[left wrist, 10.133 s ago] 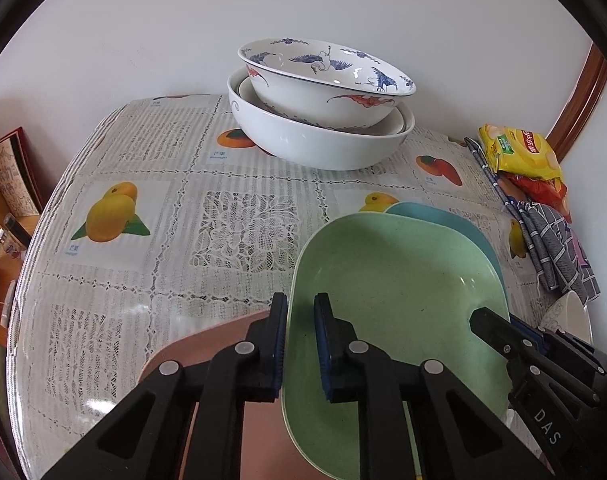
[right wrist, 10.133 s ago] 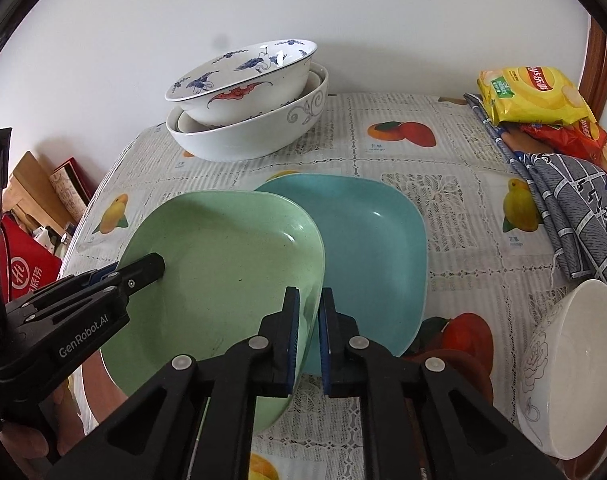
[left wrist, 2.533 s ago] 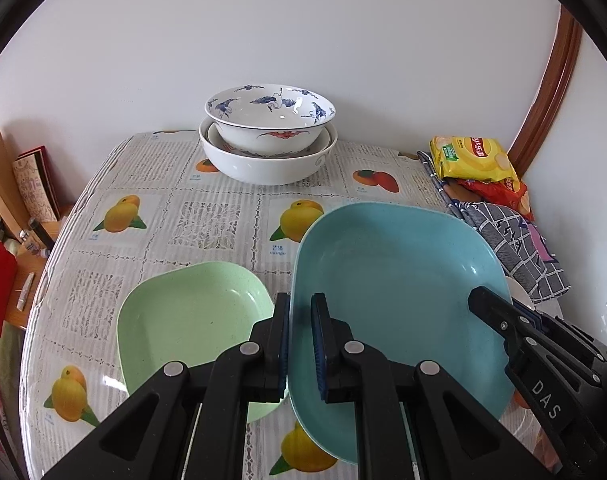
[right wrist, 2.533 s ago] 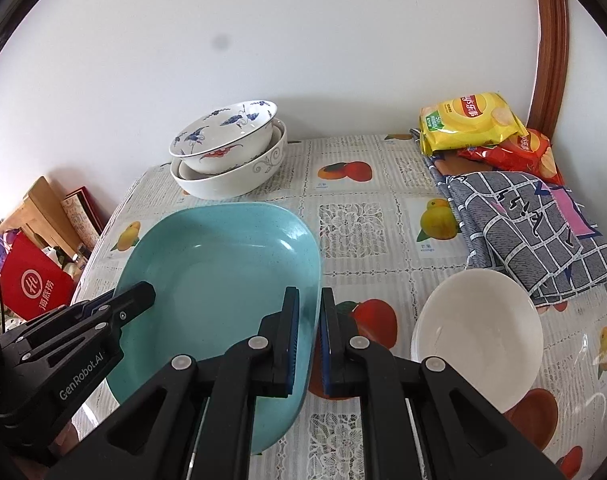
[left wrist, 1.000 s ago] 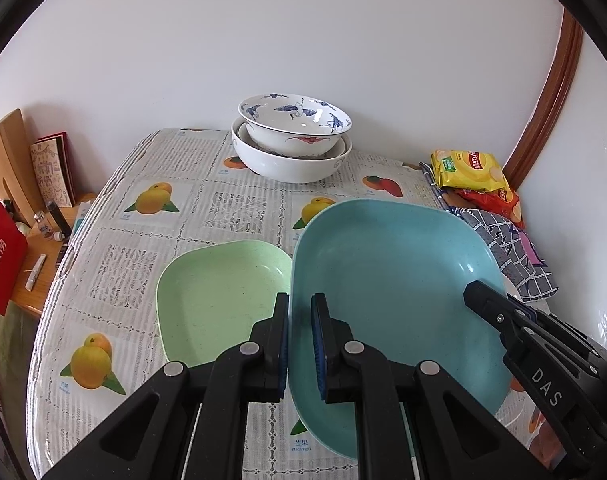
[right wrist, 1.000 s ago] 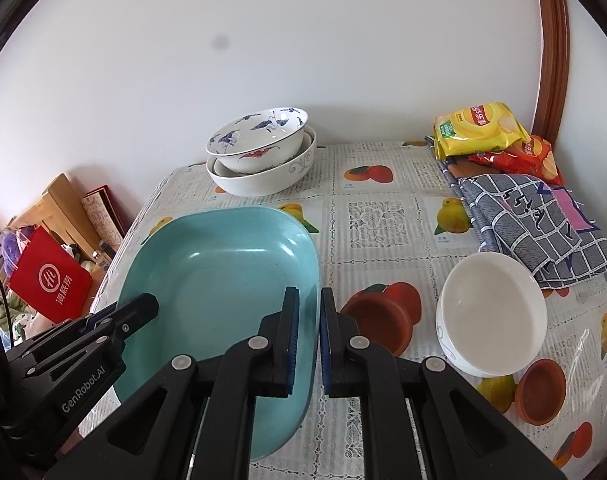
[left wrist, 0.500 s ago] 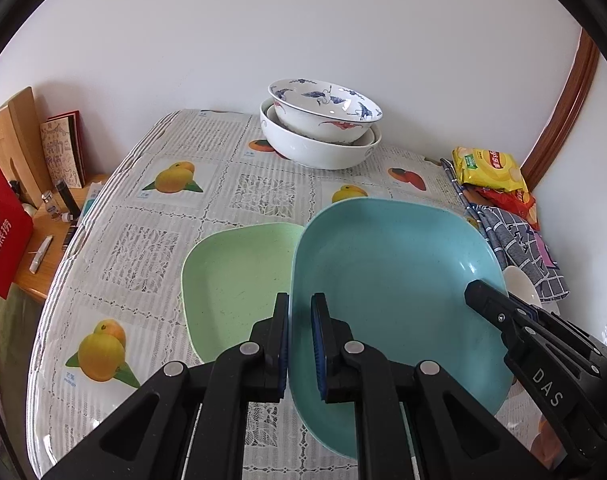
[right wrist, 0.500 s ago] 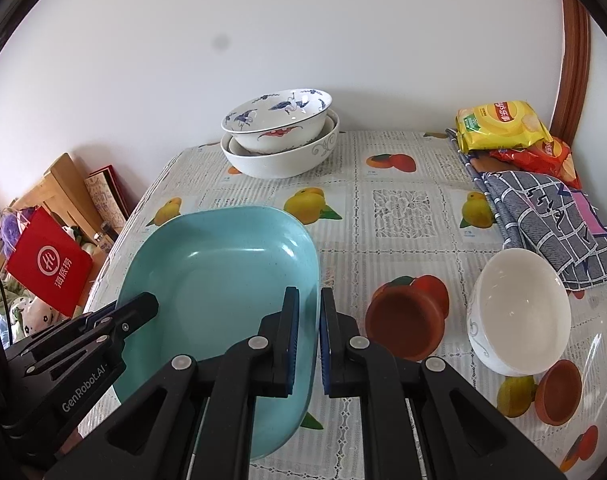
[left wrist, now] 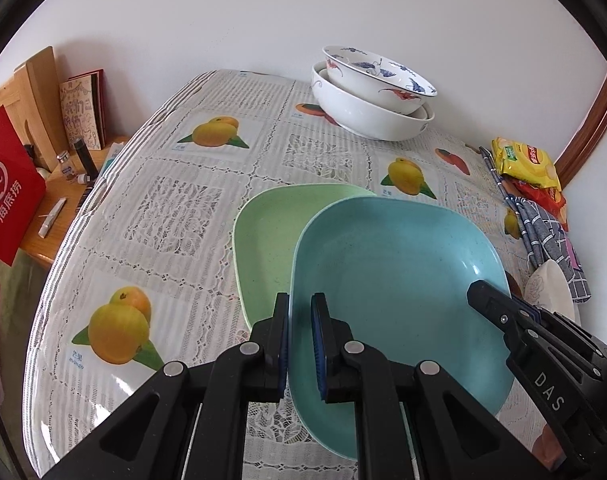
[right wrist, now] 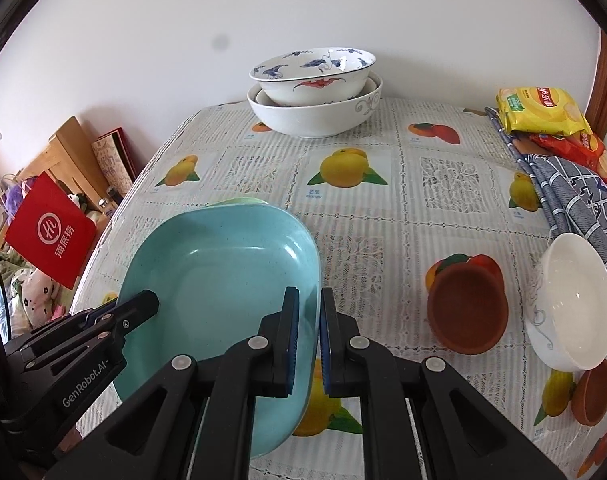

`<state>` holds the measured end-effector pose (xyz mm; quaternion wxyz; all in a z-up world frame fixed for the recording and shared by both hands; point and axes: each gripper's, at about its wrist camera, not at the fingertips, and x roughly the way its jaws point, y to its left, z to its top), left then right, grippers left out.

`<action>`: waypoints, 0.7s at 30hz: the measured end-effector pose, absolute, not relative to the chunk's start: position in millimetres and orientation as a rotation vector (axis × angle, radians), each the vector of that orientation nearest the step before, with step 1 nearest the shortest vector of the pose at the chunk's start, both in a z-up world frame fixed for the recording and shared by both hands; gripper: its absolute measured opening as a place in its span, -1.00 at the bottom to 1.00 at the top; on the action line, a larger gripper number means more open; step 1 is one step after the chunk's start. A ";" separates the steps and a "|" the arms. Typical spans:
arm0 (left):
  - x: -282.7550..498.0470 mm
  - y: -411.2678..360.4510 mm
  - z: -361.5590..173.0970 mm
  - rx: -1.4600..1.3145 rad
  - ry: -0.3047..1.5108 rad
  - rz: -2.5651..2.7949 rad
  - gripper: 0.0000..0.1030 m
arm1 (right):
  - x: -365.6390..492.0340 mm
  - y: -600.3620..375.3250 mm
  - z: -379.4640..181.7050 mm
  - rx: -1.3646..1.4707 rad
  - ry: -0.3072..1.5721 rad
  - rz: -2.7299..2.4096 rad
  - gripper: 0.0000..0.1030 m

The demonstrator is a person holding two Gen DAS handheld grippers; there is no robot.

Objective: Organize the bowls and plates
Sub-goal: 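Lift the light-blue plate with both grippers and carry it over the light-green plate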

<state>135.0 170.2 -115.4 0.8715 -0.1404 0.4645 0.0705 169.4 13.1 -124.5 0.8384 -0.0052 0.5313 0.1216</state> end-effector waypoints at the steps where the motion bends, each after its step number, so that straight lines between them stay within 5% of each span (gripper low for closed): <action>1: 135.5 172.3 -117.0 -0.298 0.974 0.151 -0.79 | 170.6 14.9 -126.2 -0.010 1.127 0.261 -0.82; 21: 158.5 194.7 -129.1 -0.327 0.989 0.195 -0.79 | 204.3 38.2 -143.5 -0.032 1.150 0.308 -0.81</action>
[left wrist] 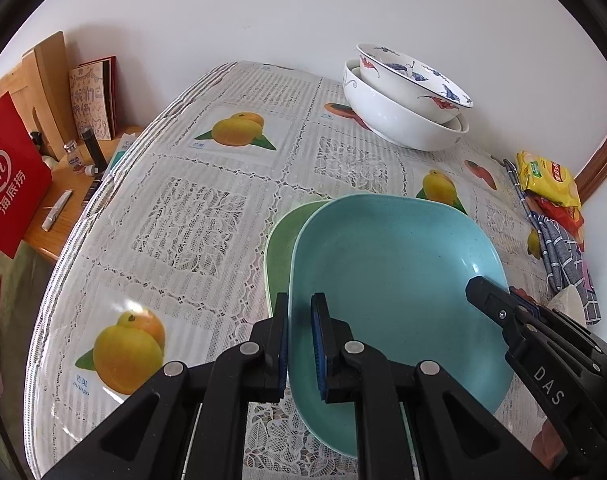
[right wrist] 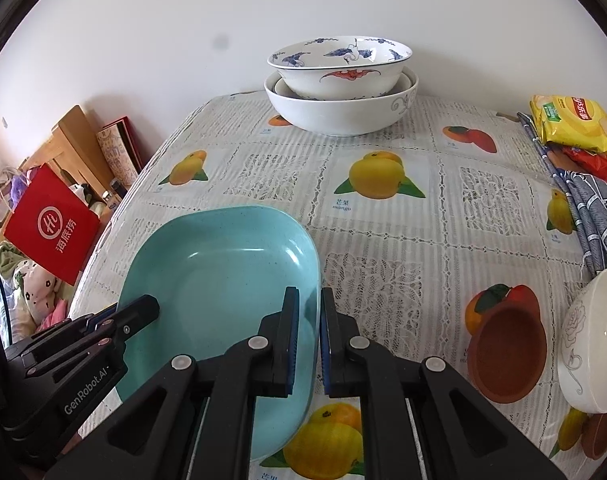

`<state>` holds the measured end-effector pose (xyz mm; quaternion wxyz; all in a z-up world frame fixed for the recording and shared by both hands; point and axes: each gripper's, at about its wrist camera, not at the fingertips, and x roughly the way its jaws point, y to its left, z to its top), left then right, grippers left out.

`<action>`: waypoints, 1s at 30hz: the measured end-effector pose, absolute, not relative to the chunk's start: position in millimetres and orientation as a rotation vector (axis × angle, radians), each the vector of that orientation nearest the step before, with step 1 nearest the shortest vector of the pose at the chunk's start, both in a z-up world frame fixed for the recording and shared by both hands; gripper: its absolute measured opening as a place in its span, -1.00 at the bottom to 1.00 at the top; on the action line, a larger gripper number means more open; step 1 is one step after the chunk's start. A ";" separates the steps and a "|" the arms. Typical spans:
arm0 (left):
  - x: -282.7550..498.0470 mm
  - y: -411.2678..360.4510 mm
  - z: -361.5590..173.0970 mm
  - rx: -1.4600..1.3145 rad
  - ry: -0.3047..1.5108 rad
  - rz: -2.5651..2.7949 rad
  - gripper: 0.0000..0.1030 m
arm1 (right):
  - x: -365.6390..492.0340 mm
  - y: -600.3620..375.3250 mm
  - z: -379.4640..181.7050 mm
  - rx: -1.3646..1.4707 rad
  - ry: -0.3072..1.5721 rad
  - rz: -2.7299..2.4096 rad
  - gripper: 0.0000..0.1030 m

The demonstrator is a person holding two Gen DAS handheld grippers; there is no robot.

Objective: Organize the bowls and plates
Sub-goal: 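Lift the light-blue plate with both grippers and carry it over the light-green plate, then lower the light-blue plate onto the light-green plate with both grippers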

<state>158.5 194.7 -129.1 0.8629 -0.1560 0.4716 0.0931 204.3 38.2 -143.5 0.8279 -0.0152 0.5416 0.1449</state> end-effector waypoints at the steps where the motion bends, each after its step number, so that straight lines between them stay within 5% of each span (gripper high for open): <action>1: 159.7 195.5 -129.8 -0.329 0.989 0.197 -0.79 | 205.8 38.9 -144.7 -0.033 1.151 0.310 -0.81; 30: 172.1 201.1 -141.7 -0.357 1.004 0.197 -0.79 | 229.7 43.6 -169.1 -0.031 1.162 0.358 -0.75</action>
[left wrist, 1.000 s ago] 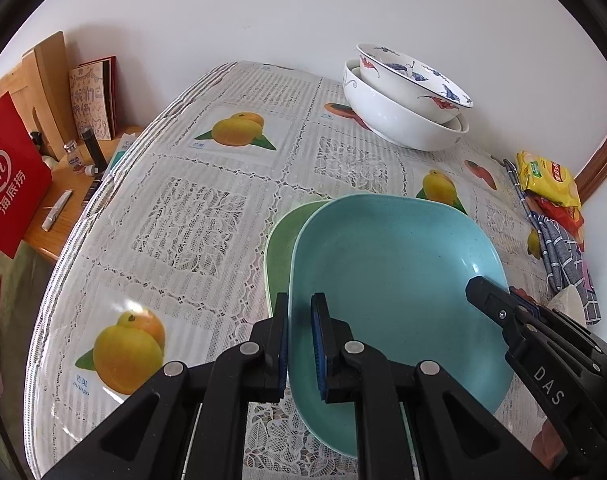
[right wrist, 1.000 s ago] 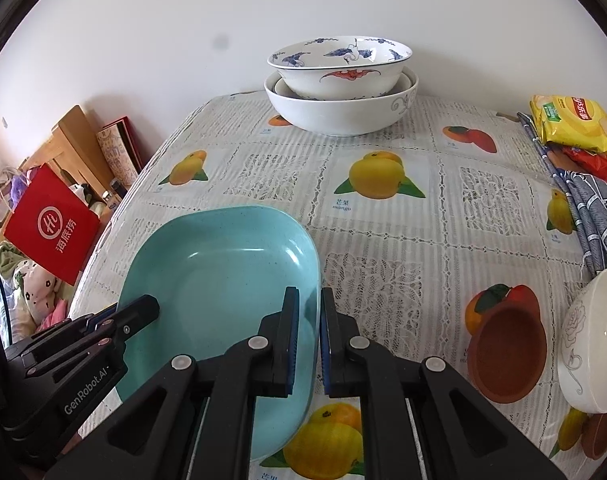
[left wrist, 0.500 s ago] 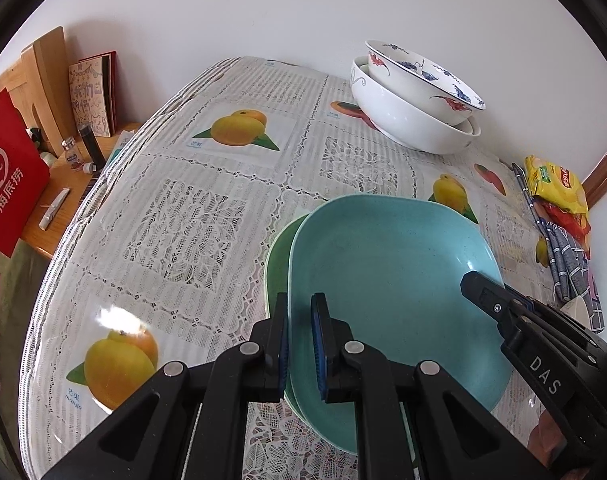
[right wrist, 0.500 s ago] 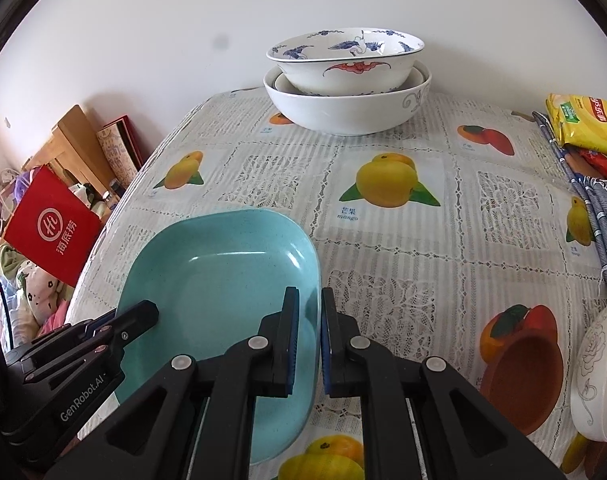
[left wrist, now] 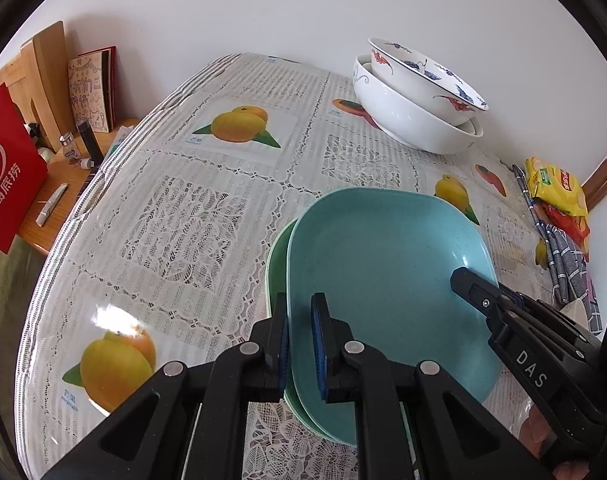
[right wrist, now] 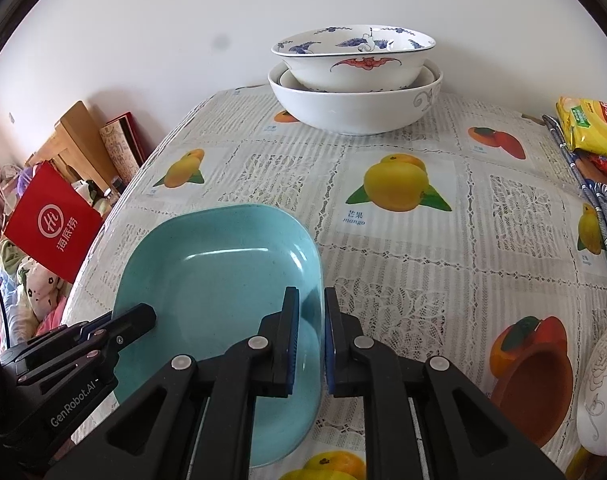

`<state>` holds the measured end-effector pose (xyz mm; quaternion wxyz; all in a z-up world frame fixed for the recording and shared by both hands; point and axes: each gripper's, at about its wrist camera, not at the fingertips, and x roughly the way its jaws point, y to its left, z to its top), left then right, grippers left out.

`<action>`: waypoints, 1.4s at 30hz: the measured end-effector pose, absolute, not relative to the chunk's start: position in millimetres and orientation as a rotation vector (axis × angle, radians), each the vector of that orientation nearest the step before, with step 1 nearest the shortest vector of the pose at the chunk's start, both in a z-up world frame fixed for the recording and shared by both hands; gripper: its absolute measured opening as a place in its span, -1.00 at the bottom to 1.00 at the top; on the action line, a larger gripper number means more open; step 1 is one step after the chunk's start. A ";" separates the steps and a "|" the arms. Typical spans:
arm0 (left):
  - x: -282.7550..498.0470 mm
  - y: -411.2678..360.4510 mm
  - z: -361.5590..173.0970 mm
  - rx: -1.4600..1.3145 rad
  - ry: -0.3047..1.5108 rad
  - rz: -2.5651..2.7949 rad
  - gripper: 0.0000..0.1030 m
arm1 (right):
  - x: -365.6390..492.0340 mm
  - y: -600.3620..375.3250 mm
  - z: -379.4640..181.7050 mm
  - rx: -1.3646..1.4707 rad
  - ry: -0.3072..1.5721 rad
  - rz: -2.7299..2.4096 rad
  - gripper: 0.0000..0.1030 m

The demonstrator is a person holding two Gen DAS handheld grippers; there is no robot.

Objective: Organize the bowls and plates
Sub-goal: 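Lower the light-blue plate onto the light-green plate with both grippers, then open both grippers and pull them back from the stacked plates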

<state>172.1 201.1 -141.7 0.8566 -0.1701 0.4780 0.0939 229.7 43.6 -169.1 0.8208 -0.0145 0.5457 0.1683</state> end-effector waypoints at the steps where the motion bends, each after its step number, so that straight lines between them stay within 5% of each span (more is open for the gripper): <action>1: 171.8 201.3 -141.4 -0.360 1.006 0.192 -0.79 | 229.3 43.6 -169.5 -0.034 1.160 0.359 -0.75; 11: 166.3 200.2 -139.6 -0.382 1.037 0.149 -0.72 | 222.9 44.1 -164.8 -0.057 1.146 0.350 -0.63; 22: 158.2 190.4 -121.6 -0.369 1.001 0.111 -0.01 | 208.1 41.0 -155.0 -0.067 1.132 0.349 -0.52; 28: 156.2 189.8 -113.9 -0.369 0.993 0.117 0.01 | 198.3 37.2 -145.6 -0.075 1.117 0.351 -0.49; 32: 152.6 188.0 -111.0 -0.365 0.993 0.126 0.01 | 192.3 27.5 -138.9 -0.066 1.104 0.344 -0.27; 42: 135.5 174.3 -97.6 -0.335 0.972 0.134 0.01 | 173.3 -11.8 -120.6 -0.035 1.072 0.299 -0.25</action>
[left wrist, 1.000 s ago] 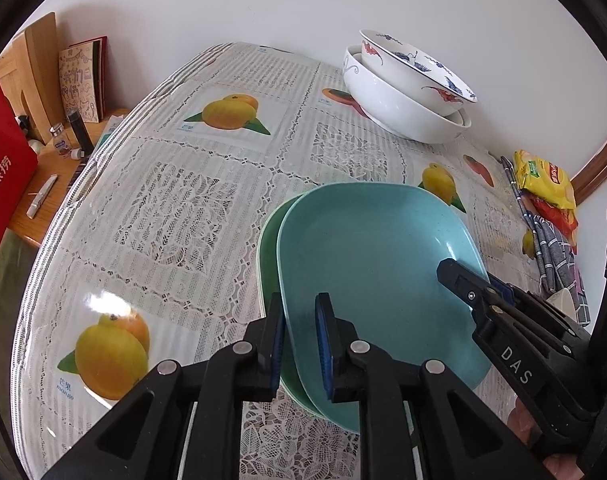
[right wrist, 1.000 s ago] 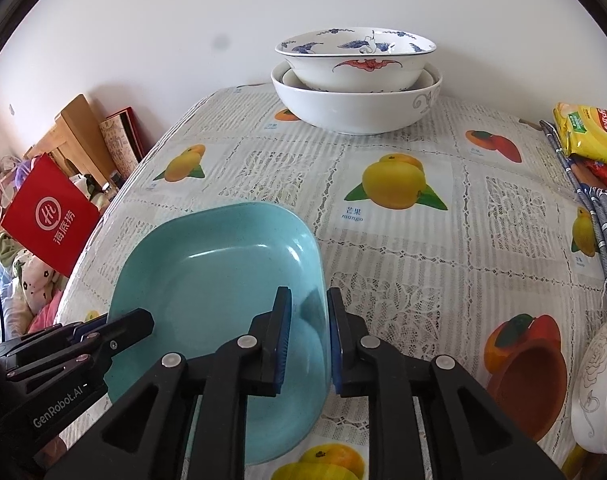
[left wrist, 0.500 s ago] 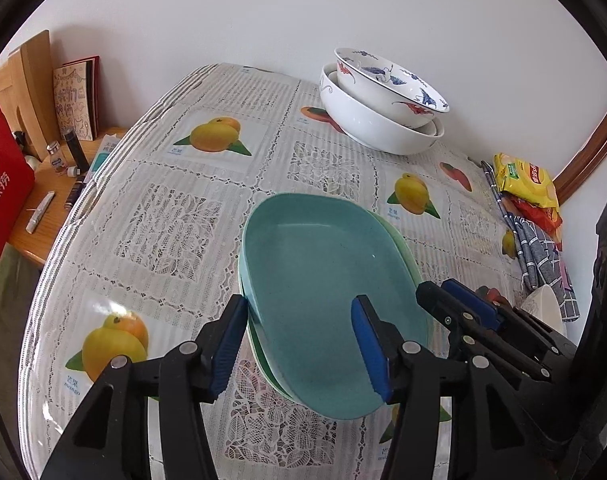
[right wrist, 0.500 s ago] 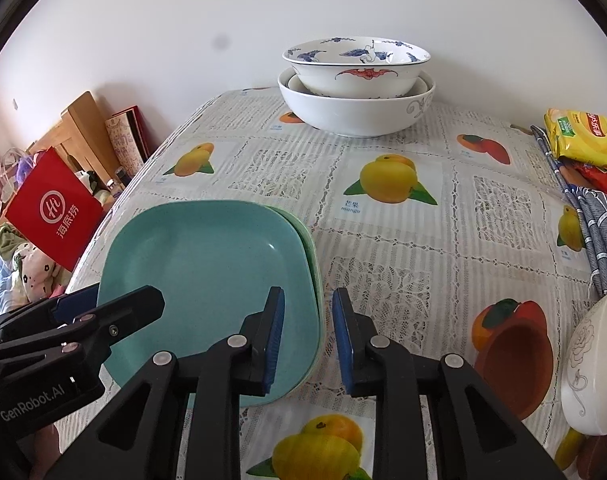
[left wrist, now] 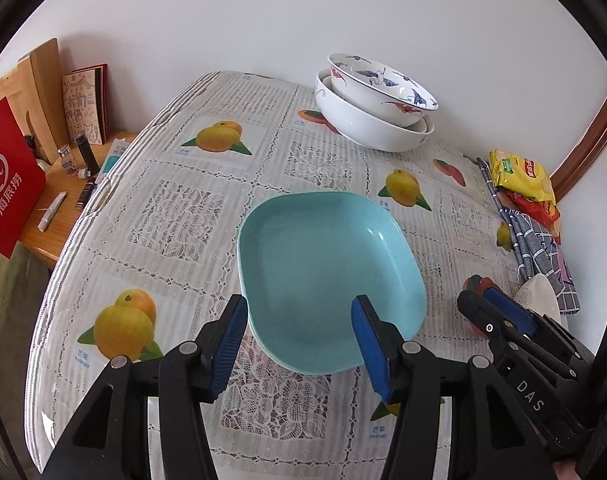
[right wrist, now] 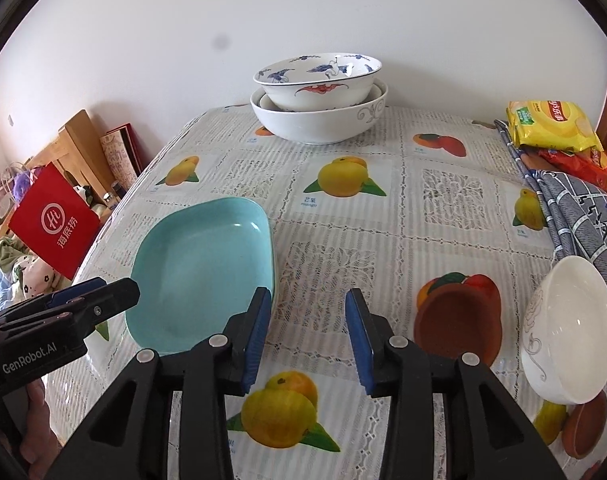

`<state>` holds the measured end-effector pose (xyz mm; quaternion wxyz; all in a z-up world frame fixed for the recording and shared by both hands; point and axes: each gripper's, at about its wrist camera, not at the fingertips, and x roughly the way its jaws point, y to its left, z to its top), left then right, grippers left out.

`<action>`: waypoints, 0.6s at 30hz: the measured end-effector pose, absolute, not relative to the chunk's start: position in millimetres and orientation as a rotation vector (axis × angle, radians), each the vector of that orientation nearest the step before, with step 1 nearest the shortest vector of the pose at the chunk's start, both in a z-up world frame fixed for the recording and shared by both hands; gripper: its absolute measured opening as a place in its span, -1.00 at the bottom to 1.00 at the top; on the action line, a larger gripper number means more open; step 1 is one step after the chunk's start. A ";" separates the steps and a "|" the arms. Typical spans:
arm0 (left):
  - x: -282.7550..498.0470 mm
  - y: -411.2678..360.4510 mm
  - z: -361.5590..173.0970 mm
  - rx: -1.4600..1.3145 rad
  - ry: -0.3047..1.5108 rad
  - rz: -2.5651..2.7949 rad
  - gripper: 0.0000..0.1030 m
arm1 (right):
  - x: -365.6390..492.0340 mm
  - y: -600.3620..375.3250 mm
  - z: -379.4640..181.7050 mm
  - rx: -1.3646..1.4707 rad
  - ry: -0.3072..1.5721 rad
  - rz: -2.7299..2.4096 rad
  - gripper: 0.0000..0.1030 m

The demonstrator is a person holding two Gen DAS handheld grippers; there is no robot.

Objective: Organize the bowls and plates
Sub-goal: 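Open both grippers and pull them back from the stacked plates, then move both grippers toward the two small brown clay dishes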

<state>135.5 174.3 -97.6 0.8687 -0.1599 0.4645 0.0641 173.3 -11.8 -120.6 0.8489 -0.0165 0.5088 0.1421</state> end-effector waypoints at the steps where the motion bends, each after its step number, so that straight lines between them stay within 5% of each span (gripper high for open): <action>1: 134.1 171.5 -95.0 -0.330 0.967 0.131 0.01 | 171.0 -16.1 -117.8 -0.036 1.066 0.294 -0.19; 11: 127.9 121.4 -74.7 -0.275 0.931 0.068 0.01 | 143.3 -80.0 -84.1 -0.028 0.988 0.190 0.10; 18: 130.4 73.6 -59.4 -0.201 0.899 0.031 0.01 | 127.5 -148.7 -62.3 0.028 0.941 0.083 0.11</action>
